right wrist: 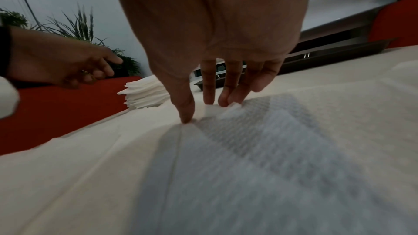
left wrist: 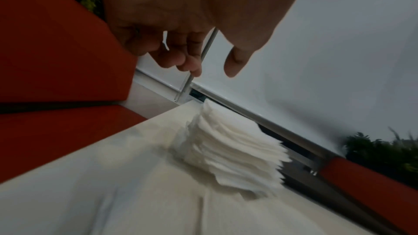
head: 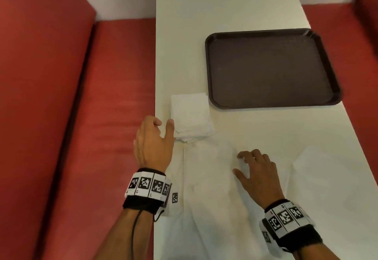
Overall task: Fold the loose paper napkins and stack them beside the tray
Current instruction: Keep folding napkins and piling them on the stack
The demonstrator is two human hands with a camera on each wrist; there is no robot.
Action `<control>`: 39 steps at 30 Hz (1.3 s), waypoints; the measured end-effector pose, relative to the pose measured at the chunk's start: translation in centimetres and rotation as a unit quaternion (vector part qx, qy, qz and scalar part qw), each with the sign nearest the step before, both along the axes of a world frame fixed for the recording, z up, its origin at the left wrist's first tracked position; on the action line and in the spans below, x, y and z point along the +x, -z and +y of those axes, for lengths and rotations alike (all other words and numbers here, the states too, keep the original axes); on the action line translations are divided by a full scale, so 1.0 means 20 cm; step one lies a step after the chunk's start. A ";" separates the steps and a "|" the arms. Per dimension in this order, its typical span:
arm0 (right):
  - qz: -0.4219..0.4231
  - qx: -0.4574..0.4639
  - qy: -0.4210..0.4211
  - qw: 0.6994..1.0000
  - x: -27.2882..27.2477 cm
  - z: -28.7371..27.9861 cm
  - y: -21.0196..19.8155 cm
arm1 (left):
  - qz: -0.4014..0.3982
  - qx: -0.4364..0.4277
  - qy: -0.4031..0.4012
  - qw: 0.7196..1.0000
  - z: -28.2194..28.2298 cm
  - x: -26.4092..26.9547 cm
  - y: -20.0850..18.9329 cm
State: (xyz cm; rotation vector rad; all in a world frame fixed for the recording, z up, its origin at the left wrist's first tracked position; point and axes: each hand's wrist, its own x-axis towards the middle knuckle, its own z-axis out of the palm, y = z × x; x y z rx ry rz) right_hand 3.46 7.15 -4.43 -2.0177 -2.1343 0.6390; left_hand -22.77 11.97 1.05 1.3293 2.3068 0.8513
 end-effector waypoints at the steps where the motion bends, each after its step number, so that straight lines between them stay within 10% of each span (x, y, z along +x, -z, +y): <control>1: -0.001 0.005 -0.003 1.000 0.02 -0.01 0.00 | -0.001 0.002 0.014 1.000 -0.05 0.02 -0.01; 11: 0.055 -0.029 -0.127 0.990 0.08 -0.22 -0.09 | 0.064 -0.242 0.172 0.953 -0.65 0.37 0.14; 18: 0.089 -0.058 -0.181 0.978 0.22 -0.35 -0.07 | 0.126 -0.189 0.136 0.964 -0.67 0.49 0.10; 26: 0.265 -0.118 -0.130 0.948 0.27 -0.32 -0.17 | 0.006 -0.086 0.109 0.990 -0.72 0.49 -0.06; 39: 0.201 -0.103 -0.119 0.967 0.12 -0.30 -0.02 | -0.093 -0.077 0.090 0.989 -0.74 0.50 -0.08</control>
